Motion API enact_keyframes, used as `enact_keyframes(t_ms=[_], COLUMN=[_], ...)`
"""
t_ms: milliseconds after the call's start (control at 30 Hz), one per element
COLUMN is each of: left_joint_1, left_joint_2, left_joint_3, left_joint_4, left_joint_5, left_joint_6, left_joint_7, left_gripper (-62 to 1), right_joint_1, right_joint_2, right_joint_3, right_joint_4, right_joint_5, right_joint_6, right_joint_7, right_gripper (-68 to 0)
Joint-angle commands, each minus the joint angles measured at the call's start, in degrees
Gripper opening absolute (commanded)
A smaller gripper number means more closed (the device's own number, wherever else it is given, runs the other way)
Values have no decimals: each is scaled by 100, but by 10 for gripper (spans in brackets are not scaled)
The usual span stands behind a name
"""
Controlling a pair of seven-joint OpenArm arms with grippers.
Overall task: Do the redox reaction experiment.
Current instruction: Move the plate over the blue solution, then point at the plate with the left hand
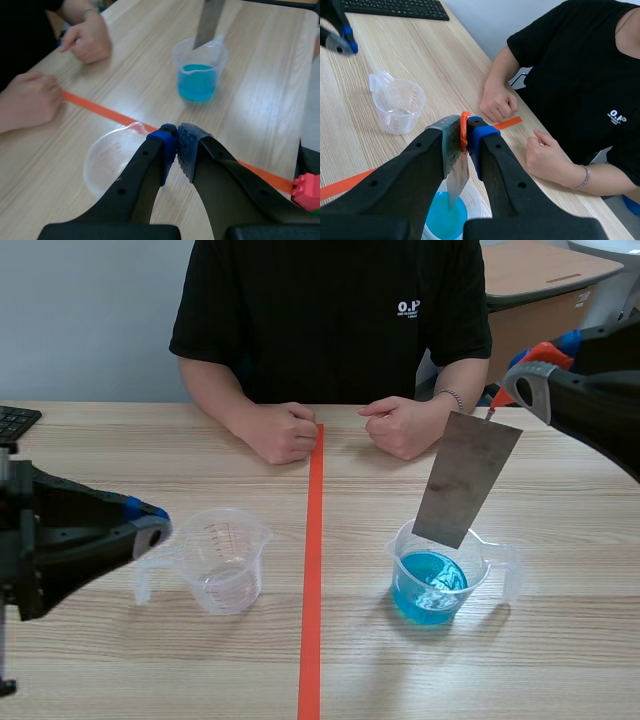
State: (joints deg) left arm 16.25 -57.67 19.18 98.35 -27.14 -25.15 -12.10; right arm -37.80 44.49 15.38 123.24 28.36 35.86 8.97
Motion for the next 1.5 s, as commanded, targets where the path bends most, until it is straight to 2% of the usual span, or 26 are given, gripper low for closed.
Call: enact_keyframes(t_ms=[0,200,400,567,733,867,1067,1467], left_joint_1=[-304,-1154,-1639,-1947,-2227,-2415,-2658,-2931], left_joint_2=[271,1086,1845,2455,2872,3213,3633,3807], left_joint_3=[155,997,1478,1735,2100,2358,2535,2588], left_joint_4=[26,-173,-525,-942,-1362,-1716,-2144,-2417], left_joint_5=[20,487,927,1340,1377,1626,1631,1633], left_joint_6=[13,76,354,358,437,494,619,662], left_joint_7=[4,223,337,337,330,291,289,247], left_gripper=[-568,-568,-568,-568,-568,-568,-568,-568], right_joint_1=[66,66,66,66,66,66,66,66], right_joint_2=[74,74,74,74,74,74,74,72], right_joint_3=[22,22,22,22,22,22,22,22], right_joint_4=[101,101,101,101,101,101,101,101], right_joint_5=[81,81,81,81,81,81,81,81], right_joint_6=[-24,-24,-24,-24,-24,-24,-24,-22], right_joint_7=[109,107,107,107,107,109,109,109], right_gripper=[-660,-660,-660,-660,-660,-660,-660,-660])
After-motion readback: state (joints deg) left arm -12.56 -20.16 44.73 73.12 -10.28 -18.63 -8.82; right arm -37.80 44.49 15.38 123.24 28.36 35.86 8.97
